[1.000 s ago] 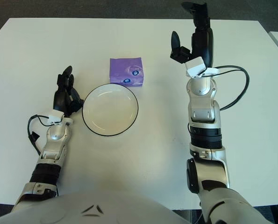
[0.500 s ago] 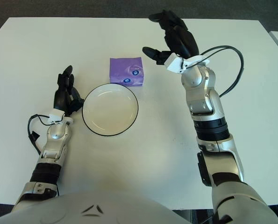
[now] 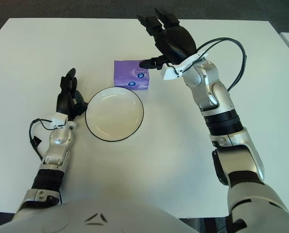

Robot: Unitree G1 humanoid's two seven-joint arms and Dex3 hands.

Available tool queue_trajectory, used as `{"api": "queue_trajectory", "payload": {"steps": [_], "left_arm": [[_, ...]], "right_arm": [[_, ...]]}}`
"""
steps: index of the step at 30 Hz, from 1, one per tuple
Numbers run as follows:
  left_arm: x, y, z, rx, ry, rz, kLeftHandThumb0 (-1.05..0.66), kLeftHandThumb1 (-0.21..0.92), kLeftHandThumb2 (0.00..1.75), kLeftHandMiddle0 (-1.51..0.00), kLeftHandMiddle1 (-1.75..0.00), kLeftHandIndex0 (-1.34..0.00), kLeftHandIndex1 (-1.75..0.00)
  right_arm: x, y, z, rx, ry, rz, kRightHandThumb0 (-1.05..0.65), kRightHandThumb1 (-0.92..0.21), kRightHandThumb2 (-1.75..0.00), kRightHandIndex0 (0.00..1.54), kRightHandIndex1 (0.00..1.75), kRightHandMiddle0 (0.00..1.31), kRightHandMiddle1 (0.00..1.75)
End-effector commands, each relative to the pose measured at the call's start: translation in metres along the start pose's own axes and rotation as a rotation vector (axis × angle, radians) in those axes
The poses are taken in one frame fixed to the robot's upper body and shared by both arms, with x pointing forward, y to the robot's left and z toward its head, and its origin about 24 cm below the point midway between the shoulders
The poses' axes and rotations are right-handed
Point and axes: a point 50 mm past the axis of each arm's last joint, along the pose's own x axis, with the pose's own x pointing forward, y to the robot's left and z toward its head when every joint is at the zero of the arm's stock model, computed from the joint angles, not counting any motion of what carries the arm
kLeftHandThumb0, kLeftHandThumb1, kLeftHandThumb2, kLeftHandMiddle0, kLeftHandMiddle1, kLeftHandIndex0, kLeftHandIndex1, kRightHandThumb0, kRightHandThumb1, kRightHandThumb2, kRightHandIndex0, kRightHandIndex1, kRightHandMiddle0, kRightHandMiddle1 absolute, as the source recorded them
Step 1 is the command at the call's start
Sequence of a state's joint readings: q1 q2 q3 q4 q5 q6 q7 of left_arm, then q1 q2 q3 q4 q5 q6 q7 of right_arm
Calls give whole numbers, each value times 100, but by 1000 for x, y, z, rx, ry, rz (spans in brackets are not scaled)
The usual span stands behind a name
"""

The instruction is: Put the tissue paper into the plate.

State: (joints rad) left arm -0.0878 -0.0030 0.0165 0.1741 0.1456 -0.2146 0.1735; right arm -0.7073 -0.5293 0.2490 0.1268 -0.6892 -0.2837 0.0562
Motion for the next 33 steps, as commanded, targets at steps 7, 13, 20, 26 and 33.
{"api": "queue_trajectory", "payload": {"steps": [7,13,20,26,33], "left_arm": [[-15,-3,-25,20,142,-13,-82,92,99,-19,0,0,-49],[-15,-4,-25,17,143,-11,-82,92,99,-19,-1,0,-50],[-16,-6,-25,20,146,-12,-82,92,99,-19,-1,0,-50],[-16,-7,-26,22,151,-15,-82,92,100,-19,-1,0,-49],[-16,-8,-26,21,153,-13,-82,92,100,-19,-1,0,-48]], "right_arm": [[8,5,2,-54,-83,24,-105,-92,-24,0,0,0,0],[15,6,4,-61,-113,59,-105,-92,-18,0,0,0,0],[19,8,5,-85,-128,87,-105,-92,-17,0,0,0,0],[22,10,6,-107,-143,124,-105,-92,-21,0,0,0,0],[23,11,6,-110,-167,153,-105,-92,-25,0,0,0,0]]}}
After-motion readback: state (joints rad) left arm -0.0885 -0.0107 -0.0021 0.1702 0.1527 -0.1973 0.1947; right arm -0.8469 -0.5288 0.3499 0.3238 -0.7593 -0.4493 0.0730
